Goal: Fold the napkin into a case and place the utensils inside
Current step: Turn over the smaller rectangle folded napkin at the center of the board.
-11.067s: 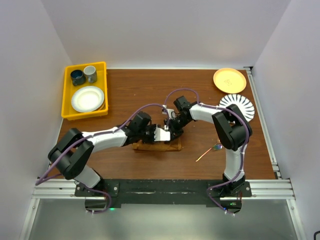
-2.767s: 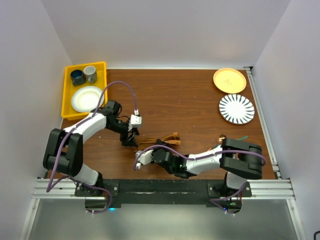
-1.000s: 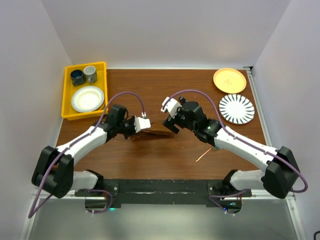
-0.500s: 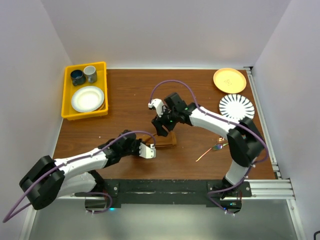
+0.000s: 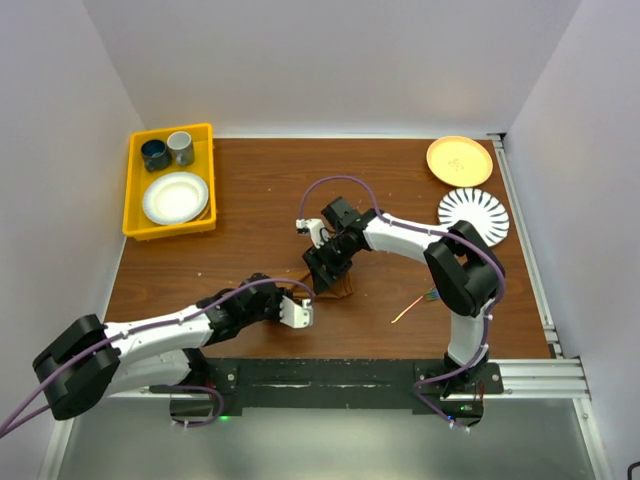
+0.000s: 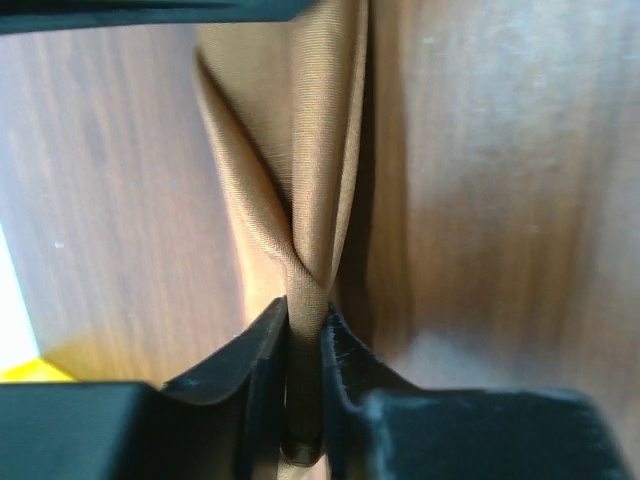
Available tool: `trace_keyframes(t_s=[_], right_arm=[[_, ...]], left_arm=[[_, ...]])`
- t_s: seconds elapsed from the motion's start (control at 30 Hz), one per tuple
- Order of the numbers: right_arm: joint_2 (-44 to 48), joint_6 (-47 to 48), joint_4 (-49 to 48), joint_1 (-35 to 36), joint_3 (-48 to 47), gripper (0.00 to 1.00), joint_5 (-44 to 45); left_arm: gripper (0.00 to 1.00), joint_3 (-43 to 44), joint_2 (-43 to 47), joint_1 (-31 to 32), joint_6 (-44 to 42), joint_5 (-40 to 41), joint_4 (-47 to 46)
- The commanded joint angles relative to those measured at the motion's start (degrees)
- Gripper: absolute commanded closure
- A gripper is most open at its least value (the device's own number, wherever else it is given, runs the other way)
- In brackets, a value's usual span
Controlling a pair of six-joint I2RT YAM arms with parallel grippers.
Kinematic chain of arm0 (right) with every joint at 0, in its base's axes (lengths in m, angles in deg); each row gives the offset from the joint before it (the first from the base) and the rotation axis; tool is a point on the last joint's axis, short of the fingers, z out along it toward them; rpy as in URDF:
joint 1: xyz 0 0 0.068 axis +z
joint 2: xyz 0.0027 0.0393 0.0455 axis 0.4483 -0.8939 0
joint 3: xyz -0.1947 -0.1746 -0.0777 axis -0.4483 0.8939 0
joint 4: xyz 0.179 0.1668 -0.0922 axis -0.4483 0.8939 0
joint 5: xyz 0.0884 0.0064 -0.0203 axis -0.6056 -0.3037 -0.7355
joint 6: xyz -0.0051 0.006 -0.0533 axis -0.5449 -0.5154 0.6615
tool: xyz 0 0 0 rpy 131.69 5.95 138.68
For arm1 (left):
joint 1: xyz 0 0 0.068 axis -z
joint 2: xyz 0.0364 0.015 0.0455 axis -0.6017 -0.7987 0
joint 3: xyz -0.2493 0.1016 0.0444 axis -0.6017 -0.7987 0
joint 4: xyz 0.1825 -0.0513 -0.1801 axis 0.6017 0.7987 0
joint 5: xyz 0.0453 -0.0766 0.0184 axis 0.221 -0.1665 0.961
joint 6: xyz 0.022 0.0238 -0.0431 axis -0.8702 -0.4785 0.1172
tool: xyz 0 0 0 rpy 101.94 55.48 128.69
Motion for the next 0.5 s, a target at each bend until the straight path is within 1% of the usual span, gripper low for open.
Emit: trace_keyframes(t_s=[0.0, 0.07, 0.13, 0.2, 0.33, 0.37, 0.47], right_arm=[[0.00, -1.25, 1.67, -0.14, -1.53, 0.39, 2.15], [0.00, -1.16, 1.58, -0.14, -1.18, 0.39, 2.60], [-0.17, -1.16, 1.75, -0.14, -1.18, 0.39, 3.13], [-0.17, -1.08, 1.75, -0.15, -0.83, 0.39, 3.13], [0.44, -1.07, 1.32, -0.15, -0.74, 0.38, 2.87], [0.53, -0.99, 1.31, -0.23, -0.92, 0.38, 2.78], [1.32, -0.55, 1.49, -0.14, -1.36, 0.36, 1.46]], left_arm=[[0.73, 2.69, 2.29, 0.68, 3.06, -2.78, 4.37], [0.70, 3.40, 2.74, 0.76, 3.24, -4.71, 7.09], [0.57, 4.71, 3.44, 0.76, 3.94, -6.55, 10.16], [0.53, 6.38, 4.41, 0.76, 4.73, -8.67, 12.28], [0.40, 8.15, 6.95, 0.76, 5.26, -12.97, 17.98], [0.39, 9.11, 7.92, 0.76, 5.44, -13.85, 19.22], [0.31, 10.86, 10.29, 0.76, 6.75, -16.84, 23.09]])
